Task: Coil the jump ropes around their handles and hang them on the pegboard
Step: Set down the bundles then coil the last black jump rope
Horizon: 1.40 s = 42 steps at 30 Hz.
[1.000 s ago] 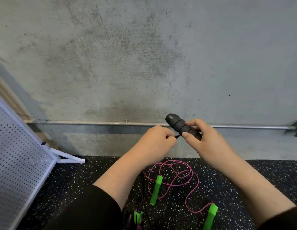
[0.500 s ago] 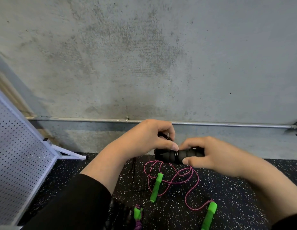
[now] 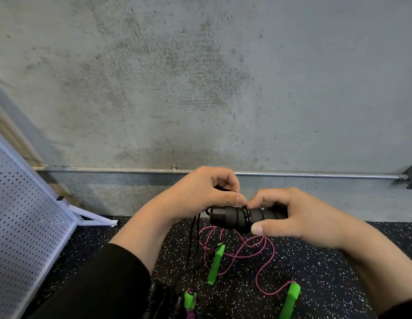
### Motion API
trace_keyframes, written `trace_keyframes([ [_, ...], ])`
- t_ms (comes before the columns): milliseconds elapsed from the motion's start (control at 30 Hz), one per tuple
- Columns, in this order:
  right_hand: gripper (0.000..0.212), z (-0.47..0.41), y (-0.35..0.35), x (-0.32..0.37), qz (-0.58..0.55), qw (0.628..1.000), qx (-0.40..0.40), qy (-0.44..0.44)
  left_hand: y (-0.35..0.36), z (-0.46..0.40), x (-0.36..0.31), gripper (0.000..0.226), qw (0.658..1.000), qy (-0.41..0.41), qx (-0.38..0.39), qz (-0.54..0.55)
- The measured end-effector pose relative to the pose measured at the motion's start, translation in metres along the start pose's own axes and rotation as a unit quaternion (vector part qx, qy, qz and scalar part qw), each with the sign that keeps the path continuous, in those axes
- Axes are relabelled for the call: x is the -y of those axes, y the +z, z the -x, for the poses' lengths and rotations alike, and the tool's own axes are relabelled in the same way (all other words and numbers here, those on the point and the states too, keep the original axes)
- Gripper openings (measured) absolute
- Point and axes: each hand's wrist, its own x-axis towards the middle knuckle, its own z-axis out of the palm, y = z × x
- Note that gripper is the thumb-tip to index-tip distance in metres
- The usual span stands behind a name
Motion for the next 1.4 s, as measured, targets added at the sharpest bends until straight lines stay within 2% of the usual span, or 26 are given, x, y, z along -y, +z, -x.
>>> trace_keyframes([
  [133,0.039,-0.004,0.005,-0.002,-0.036,0.999,0.009,0.017,0.000,0.000,0.001,0.013,0.999,-0.010,0.008,0.034],
  [200,0.046,-0.005,0.006,-0.006,-0.006,0.999,0.023,0.036,0.001,0.000,0.001,0.014,0.999,-0.018,0.017,0.026],
  [267,0.044,-0.005,0.006,-0.006,0.041,0.998,0.030,0.038,0.003,-0.001,0.001,0.015,0.999,-0.024,0.024,0.017],
  [333,0.034,-0.004,0.006,-0.004,0.036,0.999,0.024,0.028,0.004,-0.001,0.003,0.014,0.999,-0.030,0.018,0.029],
  [433,0.014,-0.003,0.006,0.002,-0.047,0.999,0.011,-0.004,0.002,0.000,0.004,0.012,0.995,-0.028,-0.003,0.097],
  [567,0.020,0.000,0.004,0.007,-0.159,0.987,-0.013,-0.035,0.002,-0.001,0.005,0.011,0.981,-0.018,-0.043,0.187],
  [733,0.019,-0.003,0.001,0.001,-0.237,0.965,-0.092,-0.068,0.005,-0.005,0.006,0.032,0.972,-0.031,-0.123,0.196],
  [867,0.042,-0.008,-0.001,-0.005,-0.287,0.938,-0.182,-0.068,0.012,-0.006,0.002,0.034,0.964,-0.013,-0.135,0.228],
  [1033,0.081,-0.015,0.005,-0.009,-0.324,0.916,-0.224,-0.073,0.021,-0.008,0.004,0.031,0.972,-0.023,-0.171,0.159],
  [1100,0.090,-0.017,0.007,-0.007,-0.341,0.907,-0.235,-0.078,0.026,-0.008,0.005,0.031,0.975,-0.025,-0.168,0.146],
  [1200,0.084,-0.021,0.008,-0.006,-0.341,0.901,-0.262,-0.060,0.028,-0.008,0.004,0.032,0.972,-0.035,-0.161,0.168],
  [1300,0.060,-0.025,0.011,-0.005,-0.323,0.900,-0.292,-0.020,0.027,-0.008,0.006,0.027,0.971,-0.063,-0.156,0.171],
  [1400,0.041,-0.029,0.015,-0.004,-0.247,0.916,-0.317,0.015,0.027,-0.007,0.005,0.016,0.965,-0.094,-0.144,0.199],
])
